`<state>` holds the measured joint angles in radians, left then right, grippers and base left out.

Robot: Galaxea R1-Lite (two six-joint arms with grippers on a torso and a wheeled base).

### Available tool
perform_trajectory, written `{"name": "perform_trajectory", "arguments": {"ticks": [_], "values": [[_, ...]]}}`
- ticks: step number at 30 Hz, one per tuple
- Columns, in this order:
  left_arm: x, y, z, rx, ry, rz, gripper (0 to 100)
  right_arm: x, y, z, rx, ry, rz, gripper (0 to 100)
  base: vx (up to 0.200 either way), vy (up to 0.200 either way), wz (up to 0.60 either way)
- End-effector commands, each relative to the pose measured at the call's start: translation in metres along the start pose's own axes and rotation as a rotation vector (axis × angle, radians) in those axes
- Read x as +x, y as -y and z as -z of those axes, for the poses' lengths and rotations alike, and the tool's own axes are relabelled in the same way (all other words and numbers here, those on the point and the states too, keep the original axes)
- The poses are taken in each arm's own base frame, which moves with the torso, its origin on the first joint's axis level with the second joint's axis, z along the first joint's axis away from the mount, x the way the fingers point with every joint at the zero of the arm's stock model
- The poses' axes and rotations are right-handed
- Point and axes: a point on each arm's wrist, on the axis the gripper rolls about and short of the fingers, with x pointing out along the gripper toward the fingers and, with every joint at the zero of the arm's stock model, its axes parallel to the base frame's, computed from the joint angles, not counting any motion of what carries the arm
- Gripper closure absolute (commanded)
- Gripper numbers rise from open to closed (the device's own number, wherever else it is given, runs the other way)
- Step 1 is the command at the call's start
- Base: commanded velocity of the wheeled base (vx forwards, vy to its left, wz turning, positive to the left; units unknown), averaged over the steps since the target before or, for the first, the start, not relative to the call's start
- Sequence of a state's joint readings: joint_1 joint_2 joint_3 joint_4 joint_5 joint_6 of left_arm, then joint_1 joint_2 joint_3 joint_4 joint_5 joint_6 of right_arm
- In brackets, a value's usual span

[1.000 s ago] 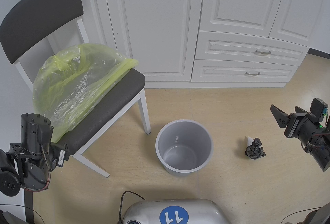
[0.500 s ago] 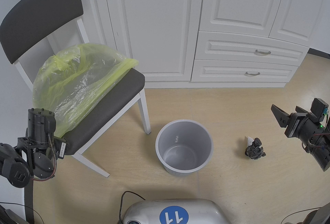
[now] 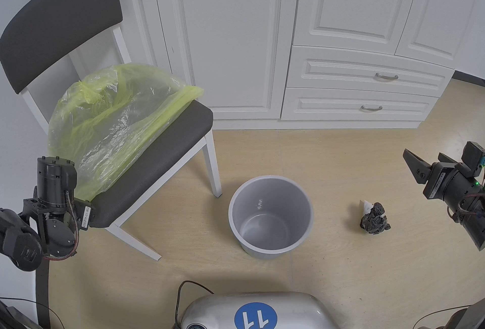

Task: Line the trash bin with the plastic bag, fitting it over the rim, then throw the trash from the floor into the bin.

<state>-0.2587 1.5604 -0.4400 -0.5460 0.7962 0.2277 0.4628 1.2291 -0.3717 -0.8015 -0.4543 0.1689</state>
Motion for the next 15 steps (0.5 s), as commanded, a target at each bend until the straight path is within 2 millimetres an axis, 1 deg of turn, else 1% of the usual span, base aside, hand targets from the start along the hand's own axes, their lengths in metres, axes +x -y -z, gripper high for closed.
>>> {"name": "perform_trajectory", "arguments": {"ticks": [1, 9, 15], "values": [[0.002, -0.004, 0.000, -0.013, -0.004, -0.013, 0, -0.001, 0.000, 0.000, 0.000, 0.000, -0.002, 0, 0.000, 0.000, 0.00], [0.001, -0.011, -0.001, -0.042, 0.006, -0.031, 0, -0.002, 0.001, 0.000, 0.002, 0.003, -0.003, 0, 0.000, 0.000, 0.00], [-0.008, -0.028, -0.006, -0.061, 0.051, -0.055, 0, -0.002, 0.001, 0.000, 0.001, 0.001, -0.006, 0, 0.000, 0.000, 0.00]]}}
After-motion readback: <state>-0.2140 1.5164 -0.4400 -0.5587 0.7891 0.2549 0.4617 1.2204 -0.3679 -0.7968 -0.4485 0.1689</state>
